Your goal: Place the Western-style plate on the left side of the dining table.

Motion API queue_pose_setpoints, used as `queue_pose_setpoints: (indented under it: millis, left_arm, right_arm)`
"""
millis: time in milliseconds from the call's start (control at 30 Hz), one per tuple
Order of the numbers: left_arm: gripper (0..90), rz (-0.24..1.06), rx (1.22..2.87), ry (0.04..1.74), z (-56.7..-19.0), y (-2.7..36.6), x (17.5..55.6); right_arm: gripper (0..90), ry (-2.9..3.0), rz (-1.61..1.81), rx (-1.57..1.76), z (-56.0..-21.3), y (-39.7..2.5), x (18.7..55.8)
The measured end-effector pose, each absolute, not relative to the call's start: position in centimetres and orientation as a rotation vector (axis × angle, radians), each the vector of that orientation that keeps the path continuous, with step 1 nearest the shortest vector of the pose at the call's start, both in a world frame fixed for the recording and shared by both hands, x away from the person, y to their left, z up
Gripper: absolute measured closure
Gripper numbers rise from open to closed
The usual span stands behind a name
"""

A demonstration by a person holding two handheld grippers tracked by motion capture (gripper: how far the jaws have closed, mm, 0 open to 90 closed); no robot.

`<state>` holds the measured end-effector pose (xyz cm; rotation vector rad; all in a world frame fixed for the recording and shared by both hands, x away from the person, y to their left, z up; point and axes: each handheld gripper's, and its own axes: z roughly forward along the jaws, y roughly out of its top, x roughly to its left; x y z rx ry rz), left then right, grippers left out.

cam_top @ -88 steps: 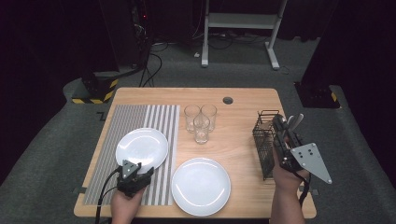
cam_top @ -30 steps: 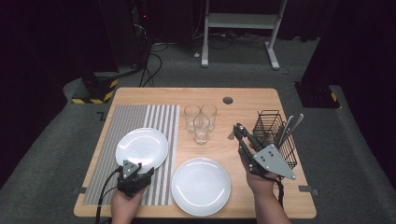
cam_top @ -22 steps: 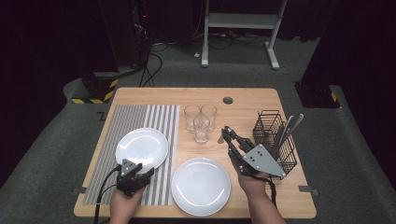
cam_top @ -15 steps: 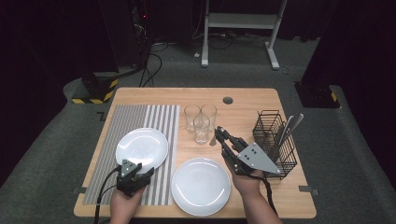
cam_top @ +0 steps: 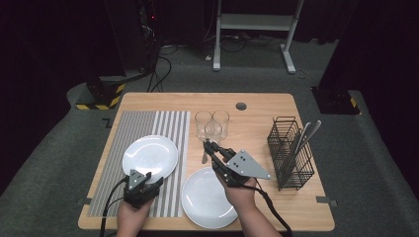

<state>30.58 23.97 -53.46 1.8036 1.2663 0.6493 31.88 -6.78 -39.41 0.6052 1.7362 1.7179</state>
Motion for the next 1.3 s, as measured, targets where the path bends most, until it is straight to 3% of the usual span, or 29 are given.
queue_pose_setpoints:
  millis: [533, 1300]
  left_arm:
    - [48.9, 0.606, 1.788, 1.257, -53.2, 24.5, 30.7]
    - [52.6, 0.589, 1.726, 1.21, -51.8, 25.0, 30.1]
  right_arm:
    - [83.2, 1.831, 1.755, 0.601, -40.2, -2.2, 31.9]
    - [83.2, 1.955, 1.763, 0.621, -42.6, 0.0, 30.9]
